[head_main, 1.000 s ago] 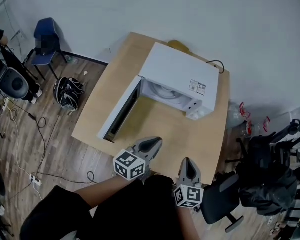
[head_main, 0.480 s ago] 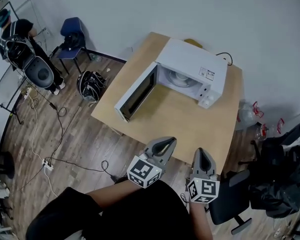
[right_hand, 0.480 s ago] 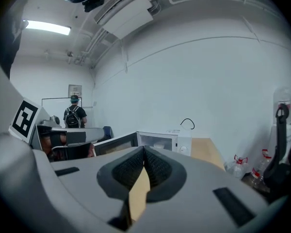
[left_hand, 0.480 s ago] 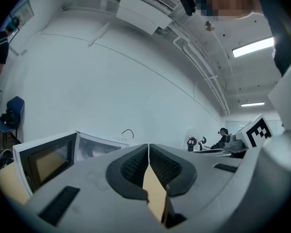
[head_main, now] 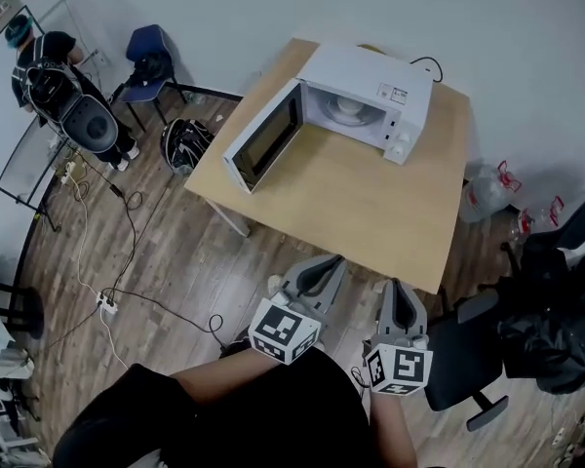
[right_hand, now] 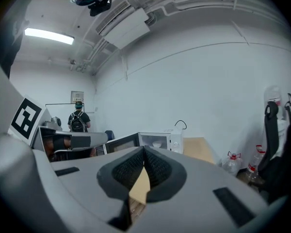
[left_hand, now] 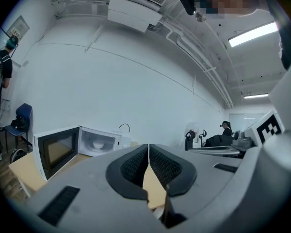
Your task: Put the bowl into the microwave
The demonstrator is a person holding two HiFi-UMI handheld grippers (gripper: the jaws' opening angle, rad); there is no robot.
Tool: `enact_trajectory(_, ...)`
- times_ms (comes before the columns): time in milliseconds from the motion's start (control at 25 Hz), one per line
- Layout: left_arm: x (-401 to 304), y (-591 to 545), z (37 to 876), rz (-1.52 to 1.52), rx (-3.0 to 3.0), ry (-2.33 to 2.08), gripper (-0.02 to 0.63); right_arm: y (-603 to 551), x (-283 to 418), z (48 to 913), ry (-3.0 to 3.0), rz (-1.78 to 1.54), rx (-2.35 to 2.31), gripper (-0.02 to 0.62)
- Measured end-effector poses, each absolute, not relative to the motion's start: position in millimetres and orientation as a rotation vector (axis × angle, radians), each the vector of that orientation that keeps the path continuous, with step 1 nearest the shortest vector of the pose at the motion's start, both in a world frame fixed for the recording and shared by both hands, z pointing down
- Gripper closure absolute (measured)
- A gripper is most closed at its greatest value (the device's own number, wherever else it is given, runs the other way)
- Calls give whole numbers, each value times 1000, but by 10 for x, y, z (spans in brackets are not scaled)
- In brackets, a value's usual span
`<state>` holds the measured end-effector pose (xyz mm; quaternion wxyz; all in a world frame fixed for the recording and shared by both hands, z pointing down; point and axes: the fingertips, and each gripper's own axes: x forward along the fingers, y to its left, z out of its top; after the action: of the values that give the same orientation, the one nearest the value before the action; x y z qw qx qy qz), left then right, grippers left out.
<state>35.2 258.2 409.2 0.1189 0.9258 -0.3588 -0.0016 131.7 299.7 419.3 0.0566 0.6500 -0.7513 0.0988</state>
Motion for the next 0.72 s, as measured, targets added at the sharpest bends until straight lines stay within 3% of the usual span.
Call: enact_trajectory(720,163,2964,4076,6,2782,-1141,587,3440,1442,4144,-2163,171,2025,535)
